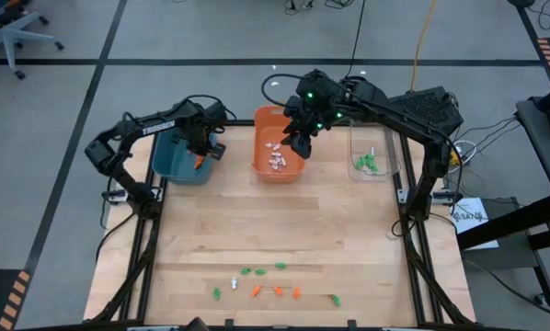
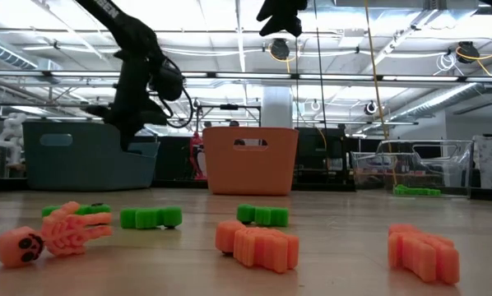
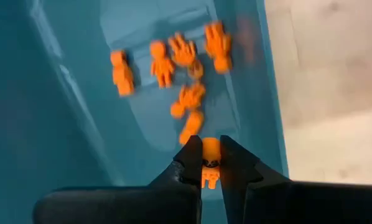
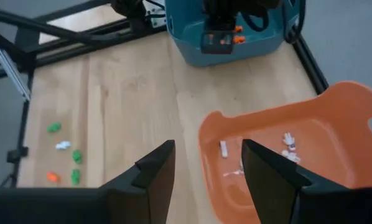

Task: Sort Halloween decoration
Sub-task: Put the orange skeleton toy into the blue bin, then put the green skeleton toy into the transparent bin

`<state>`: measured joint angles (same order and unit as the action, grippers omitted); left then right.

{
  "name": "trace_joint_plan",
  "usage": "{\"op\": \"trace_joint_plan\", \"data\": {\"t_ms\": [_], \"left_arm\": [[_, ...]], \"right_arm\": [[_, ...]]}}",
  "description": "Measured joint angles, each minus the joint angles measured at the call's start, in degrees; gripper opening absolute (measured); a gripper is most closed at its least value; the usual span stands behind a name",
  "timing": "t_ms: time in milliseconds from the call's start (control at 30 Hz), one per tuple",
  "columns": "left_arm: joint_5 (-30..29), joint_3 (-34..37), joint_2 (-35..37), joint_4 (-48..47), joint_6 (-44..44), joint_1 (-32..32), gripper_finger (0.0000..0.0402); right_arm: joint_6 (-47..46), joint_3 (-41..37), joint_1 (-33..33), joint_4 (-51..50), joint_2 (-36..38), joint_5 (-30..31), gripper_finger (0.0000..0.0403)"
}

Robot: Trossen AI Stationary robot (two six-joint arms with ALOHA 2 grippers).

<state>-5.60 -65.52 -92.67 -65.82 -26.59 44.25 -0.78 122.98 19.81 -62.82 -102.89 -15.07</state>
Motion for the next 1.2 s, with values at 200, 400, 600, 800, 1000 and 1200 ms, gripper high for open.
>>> {"op": "trace_joint_plan", "data": {"t_ms": [200, 400, 600, 800, 1000, 1200], "left_arm": [[-4.9, 1.15, -1.23, 3.3, -1.03, -0.07, 0.0025], [-6.72, 4.36, -1.23, 6.64, -1.56, 0.4, 0.0051], [-7.77, 5.03, -0.34, 5.7, -1.36, 0.35, 0.0131], [0.51, 5.03, 10.06, 4.73, 0.05, -0.47, 0.0169], [5.38, 4.94, 29.22, 5.42, -2.6, -9.7, 0.0147], [10.63, 4.94, 45.46, 5.45, -10.29, -23.03, 0.0116]], "right_arm": [[-8.84, 0.0, -2.32, 1.49, 0.02, -0.04, 0.0169], [-16.02, 0.0, -7.17, 4.51, 0.04, -0.04, 0.0169], [-21.4, 0.0, -13.58, 7.84, 0.09, 3.74, 0.0169], [-26.29, 0.0, -19.42, 7.26, 0.09, 8.67, 0.0169], [-31.84, 0.0, -24.86, 5.13, -0.09, 15.48, 0.0169], [-42.97, -0.04, -30.22, -0.16, -1.95, 20.0, 0.0169]]}}
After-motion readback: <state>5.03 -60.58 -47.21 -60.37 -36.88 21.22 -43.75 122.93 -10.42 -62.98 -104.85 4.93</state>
